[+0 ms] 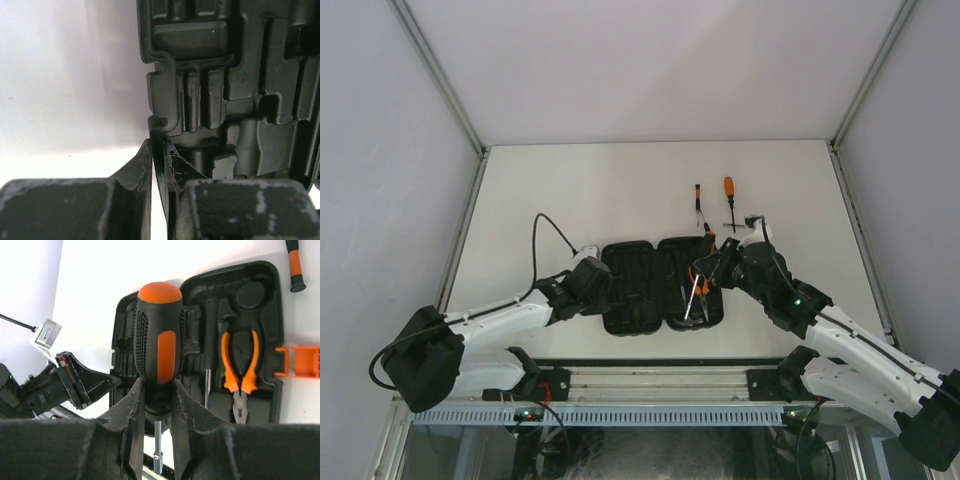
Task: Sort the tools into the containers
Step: Adjust the storage box at the center of the board.
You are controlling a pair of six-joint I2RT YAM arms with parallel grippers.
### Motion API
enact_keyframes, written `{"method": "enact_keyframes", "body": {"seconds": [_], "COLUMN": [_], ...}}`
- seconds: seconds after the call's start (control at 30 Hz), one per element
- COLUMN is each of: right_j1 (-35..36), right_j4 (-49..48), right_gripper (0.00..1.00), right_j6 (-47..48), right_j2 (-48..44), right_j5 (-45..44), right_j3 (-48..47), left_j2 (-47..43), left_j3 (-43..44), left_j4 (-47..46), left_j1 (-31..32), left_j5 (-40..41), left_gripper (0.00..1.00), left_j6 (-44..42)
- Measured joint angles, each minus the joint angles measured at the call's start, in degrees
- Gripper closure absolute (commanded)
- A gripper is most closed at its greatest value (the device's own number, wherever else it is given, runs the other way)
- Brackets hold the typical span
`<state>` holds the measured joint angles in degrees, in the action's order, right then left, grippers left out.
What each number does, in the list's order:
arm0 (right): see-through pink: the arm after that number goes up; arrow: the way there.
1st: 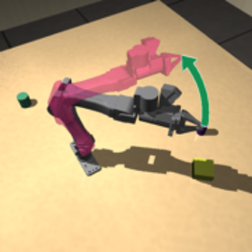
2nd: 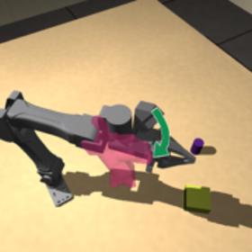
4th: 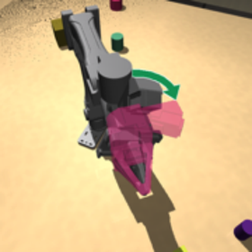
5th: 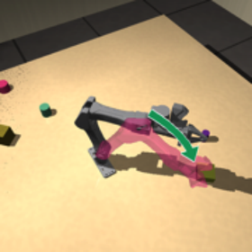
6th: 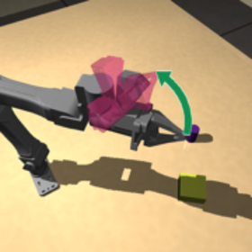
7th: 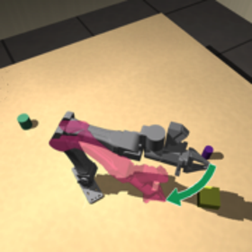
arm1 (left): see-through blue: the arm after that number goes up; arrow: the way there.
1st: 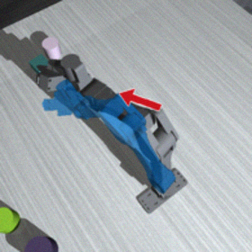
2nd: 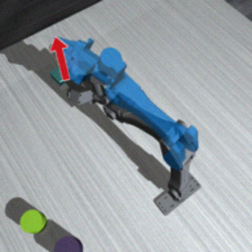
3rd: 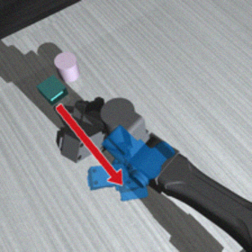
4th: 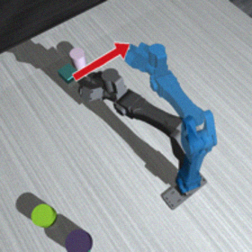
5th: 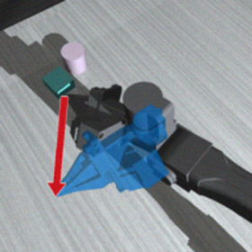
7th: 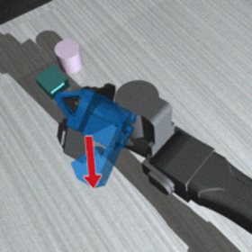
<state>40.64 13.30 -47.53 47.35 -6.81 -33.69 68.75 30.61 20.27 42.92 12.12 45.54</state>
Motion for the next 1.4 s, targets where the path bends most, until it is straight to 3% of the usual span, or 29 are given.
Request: {"method": "enact_keyframes", "body": {"seconds": [0.07,0.3,0.4,0.57,0.83,1.13,1.4], "right_j1": [0.0,0.0,0.1,0.9,1.9,2.1,2.1], "right_j4": [0.5,2.3,3.7,5.5,6.7,7.5,7.8], "right_gripper": [1.0,1.0,1.0,1.0,1.0,1.0,1.0], "right_j6": [0.2,2.9,4.7,6.2,6.5,6.5,6.5], "right_j2": [-0.1,0.2,2.4,7.5,10.6,10.6,10.6], "right_j5": [0.0,0.6,1.9,3.3,4.3,4.3,4.1], "right_j3": [0.0,-0.1,-1.3,-4.6,-6.7,-6.7,-6.7], "left_j2": [0.7,2.1,2.1,0.8,0.6,-0.2,-8.6], "left_j3": [0.5,0.9,0.9,0.9,0.9,-0.3,-6.4], "left_j4": [-0.4,-1.8,-2.0,-1.7,-1.8,-2.2,-1.8], "left_j1": [2.3,7.8,8.3,8.3,8.3,7.6,6.1], "left_j5": [0.2,-0.3,-0.6,-0.3,-0.2,0.2,0.9], "left_gripper": [0.9,0.66,0.64,0.74,0.99,1.0,1.0], "left_j6": [1.4,5.0,5.9,6.9,9.2,12.8,17.5]}}
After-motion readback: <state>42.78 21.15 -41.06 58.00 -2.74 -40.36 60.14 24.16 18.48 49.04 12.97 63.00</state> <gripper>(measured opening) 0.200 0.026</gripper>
